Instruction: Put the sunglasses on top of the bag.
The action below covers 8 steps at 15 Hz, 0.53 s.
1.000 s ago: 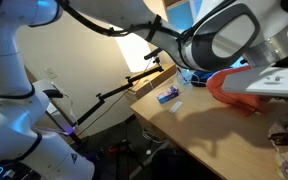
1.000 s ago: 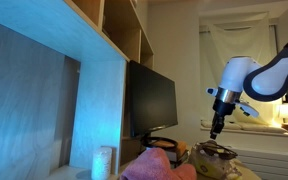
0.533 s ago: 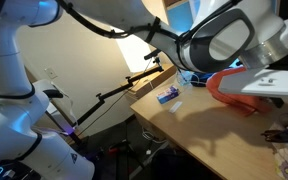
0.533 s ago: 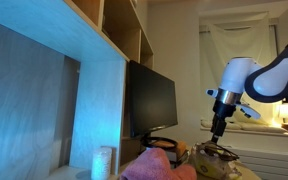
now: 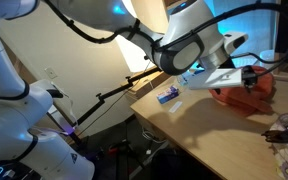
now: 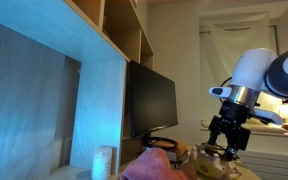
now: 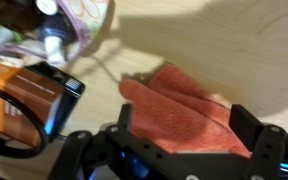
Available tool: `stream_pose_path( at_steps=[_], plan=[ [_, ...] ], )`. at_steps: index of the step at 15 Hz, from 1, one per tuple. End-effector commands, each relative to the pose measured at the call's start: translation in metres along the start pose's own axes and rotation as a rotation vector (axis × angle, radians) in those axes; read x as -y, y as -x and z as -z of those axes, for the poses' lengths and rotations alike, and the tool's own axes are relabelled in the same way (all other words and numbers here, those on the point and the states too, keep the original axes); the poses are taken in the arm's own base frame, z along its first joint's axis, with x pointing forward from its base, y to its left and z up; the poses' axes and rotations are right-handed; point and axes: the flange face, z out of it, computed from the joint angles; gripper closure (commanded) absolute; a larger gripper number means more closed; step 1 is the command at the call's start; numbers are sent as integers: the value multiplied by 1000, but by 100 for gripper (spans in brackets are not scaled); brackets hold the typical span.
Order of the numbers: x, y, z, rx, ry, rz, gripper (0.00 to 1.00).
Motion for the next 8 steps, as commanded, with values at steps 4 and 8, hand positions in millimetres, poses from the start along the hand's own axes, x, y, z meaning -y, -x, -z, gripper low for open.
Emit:
stream_pose_path(
  at_steps=[4,8],
  plan=[
    [77,-23,21,-32,-161,284,0],
    [78,-30,10,-47,-153,271,0]
  ],
)
